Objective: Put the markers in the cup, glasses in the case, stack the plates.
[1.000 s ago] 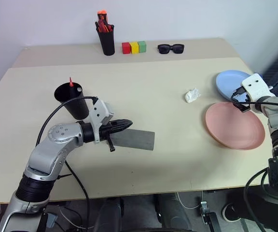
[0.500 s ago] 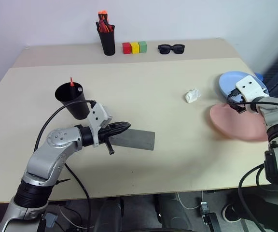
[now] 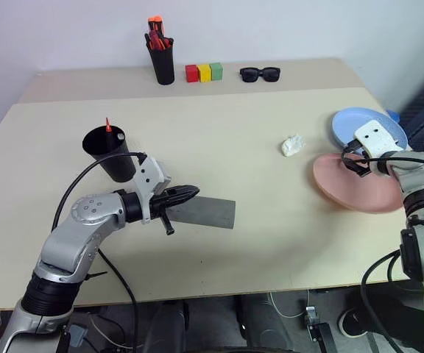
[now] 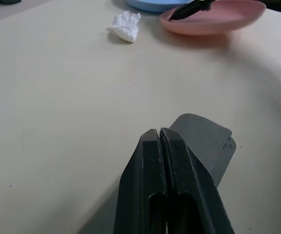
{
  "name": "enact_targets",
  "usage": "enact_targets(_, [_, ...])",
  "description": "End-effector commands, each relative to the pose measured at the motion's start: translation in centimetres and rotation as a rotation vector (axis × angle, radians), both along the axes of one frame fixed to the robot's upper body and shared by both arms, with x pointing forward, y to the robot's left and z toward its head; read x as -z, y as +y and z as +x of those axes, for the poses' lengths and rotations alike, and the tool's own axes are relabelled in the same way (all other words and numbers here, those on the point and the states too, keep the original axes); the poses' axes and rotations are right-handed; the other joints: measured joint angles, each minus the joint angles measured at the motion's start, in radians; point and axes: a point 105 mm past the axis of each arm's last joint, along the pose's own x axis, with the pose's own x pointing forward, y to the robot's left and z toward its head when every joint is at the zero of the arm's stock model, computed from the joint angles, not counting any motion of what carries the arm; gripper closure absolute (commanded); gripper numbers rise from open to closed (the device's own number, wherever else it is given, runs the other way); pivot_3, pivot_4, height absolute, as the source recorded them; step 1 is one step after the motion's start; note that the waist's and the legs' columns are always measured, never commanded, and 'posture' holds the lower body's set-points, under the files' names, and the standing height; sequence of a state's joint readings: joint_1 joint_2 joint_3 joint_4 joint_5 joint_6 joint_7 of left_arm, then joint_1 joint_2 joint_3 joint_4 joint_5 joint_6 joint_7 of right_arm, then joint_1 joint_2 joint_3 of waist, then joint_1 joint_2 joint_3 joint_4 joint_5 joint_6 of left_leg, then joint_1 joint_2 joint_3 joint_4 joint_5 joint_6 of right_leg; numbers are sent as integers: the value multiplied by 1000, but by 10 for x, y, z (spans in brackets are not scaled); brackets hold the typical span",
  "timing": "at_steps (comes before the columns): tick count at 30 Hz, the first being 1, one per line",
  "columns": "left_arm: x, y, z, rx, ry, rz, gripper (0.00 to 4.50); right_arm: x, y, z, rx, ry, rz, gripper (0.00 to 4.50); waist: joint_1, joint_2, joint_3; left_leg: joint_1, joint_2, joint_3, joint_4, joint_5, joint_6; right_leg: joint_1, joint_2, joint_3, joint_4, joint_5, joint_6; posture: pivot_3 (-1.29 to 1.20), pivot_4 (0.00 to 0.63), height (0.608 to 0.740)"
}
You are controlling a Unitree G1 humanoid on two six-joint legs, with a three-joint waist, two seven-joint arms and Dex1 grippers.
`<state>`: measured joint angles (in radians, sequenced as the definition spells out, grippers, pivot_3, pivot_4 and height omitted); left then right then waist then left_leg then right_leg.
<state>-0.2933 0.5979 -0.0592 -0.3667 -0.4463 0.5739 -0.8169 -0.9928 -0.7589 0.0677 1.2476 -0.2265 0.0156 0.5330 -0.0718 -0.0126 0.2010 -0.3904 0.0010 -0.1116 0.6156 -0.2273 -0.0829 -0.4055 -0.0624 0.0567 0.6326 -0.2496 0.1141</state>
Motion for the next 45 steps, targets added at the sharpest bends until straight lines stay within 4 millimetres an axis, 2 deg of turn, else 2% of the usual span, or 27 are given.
enact_targets(1, [-10,-2,-1,16,-49,-5,4500,-4,-1,2,29,-24,18,2717,2,0,0,0,0,0,0,0,0,0,0,0,0,0,0,0,150,740])
enact_targets(2, [-10,-2,-1,16,-49,-4,4500,-3,-1,2,31,-23,18,3407,2,0,0,0,0,0,0,0,0,0,0,0,0,0,0,0,150,740])
enact_targets(4, [-10,-1,-2,11,-49,-4,4500,-3,0,2,27,-23,19,4195,2,0,0,0,0,0,0,0,0,0,0,0,0,0,0,0,150,740])
enact_targets(11, [-9,1,-5,4,-46,-4,4500,-4,1,1,3,-24,42,4195,2,0,0,0,0,0,0,0,0,0,0,0,0,0,0,0,150,740])
enact_targets(18, [-9,1,-5,4,-48,0,4500,-7,4,-6,-60,11,153,4195,2,0,0,0,0,0,0,0,0,0,0,0,0,0,0,0,150,740])
enact_targets(22, [-10,2,-5,4,-49,2,4500,-6,12,-21,-171,83,203,4195,3,0,0,0,0,0,0,0,0,0,0,0,0,0,0,0,150,740])
enact_targets(26, [-9,1,-6,8,-47,1,4500,-5,31,-48,-322,146,203,4195,7,0,0,0,0,-1,0,0,0,0,0,0,0,0,1,0,150,740])
enact_targets(32, [-10,-1,-4,20,-46,0,4500,-12,40,-66,-347,146,209,4195,3,0,0,0,0,0,1,0,0,1,0,0,0,0,1,0,150,740])
enact_targets(35, [-10,-2,-3,23,-47,1,4500,-16,40,-69,-350,145,197,3317,5,0,0,0,0,0,2,0,0,1,0,0,1,0,1,0,150,740])
enact_targets(40, [-10,0,-4,20,-45,1,4500,-34,46,-71,-382,98,192,884,9,0,0,0,0,0,2,0,0,1,0,0,1,0,1,0,150,740])
enact_targets(45, [-8,0,-6,15,-40,-1,4500,-51,55,-58,-337,10,287,884,9,0,0,0,0,0,2,0,0,1,0,0,1,0,1,0,150,740])
